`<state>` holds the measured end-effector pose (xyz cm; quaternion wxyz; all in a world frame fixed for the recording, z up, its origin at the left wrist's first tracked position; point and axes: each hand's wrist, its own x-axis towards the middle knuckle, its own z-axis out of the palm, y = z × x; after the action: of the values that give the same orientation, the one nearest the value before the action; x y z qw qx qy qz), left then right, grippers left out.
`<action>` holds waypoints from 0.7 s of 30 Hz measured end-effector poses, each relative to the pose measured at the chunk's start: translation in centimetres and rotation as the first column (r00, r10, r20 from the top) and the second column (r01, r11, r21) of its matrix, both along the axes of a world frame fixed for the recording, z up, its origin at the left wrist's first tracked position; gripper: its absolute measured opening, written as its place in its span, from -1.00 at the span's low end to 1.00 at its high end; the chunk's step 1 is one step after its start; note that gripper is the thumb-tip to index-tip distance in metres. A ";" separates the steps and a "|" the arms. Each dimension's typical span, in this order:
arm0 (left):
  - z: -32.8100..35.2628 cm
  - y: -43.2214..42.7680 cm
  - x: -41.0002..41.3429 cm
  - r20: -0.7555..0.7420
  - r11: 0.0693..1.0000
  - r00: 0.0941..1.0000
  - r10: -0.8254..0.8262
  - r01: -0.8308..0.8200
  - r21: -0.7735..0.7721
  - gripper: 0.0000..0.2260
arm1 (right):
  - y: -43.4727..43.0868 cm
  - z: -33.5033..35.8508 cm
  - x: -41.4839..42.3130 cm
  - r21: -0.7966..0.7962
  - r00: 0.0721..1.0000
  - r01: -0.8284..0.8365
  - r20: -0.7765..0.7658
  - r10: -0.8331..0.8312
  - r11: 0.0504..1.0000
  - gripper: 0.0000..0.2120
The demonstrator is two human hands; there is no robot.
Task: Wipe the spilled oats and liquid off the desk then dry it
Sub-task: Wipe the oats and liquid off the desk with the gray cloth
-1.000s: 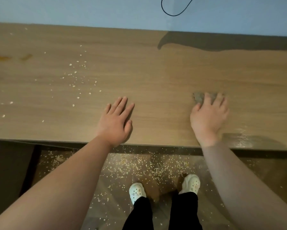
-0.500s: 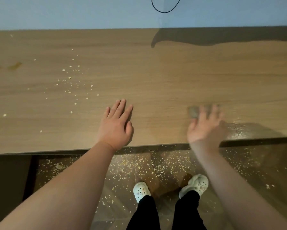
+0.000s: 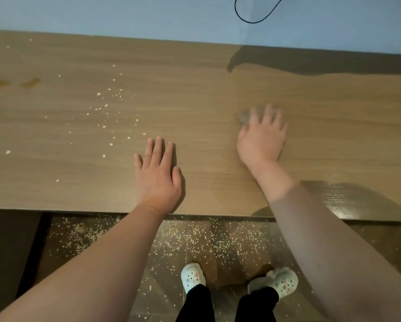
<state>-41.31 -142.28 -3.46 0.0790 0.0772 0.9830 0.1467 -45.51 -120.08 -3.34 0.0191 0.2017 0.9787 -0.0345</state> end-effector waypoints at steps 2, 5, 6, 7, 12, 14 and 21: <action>0.0 0.0 0.0 0.020 0.999 1.000 -0.009 0.009 -0.039 -0.37 | -2.5 -0.3 2.5 0.020 0.915 -0.403 -0.005 0.403 0.915 -0.48; -0.1 0.0 -0.1 0.039 0.996 0.999 -0.030 0.034 -0.087 -0.36 | 0.6 0.2 3.6 -0.030 0.646 -0.762 0.044 0.762 0.647 -0.48; -0.1 0.0 -0.1 0.042 0.995 0.999 -0.035 0.039 -0.090 -0.36 | 2.4 0.1 2.3 -0.010 0.636 -0.770 0.059 0.769 0.637 -0.47; -0.1 0.0 -0.1 0.044 0.995 0.998 -0.038 0.042 -0.091 -0.36 | 3.8 0.0 0.7 0.008 0.687 -0.726 0.070 0.724 0.688 -0.49; 0.1 -0.1 -0.2 0.048 0.995 0.998 -0.041 0.045 -0.088 -0.37 | 1.9 -0.5 -5.7 0.033 0.993 -0.107 -0.040 0.108 0.994 -0.51; 0.1 -0.1 -0.2 0.050 0.997 0.998 -0.041 0.044 -0.063 -0.37 | -0.7 -0.3 -5.3 0.029 0.995 -0.083 -0.044 0.084 0.996 -0.50; -0.5 -0.3 0.0 -0.013 0.999 0.999 -0.031 0.031 0.014 -0.31 | 1.7 1.3 -1.9 -0.182 0.594 -0.784 0.061 0.802 0.594 -0.50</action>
<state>-41.36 -142.56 -3.94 0.0746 0.0937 0.9811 0.1519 -47.38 -118.33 -2.08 0.1130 -0.2554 0.9573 -0.0753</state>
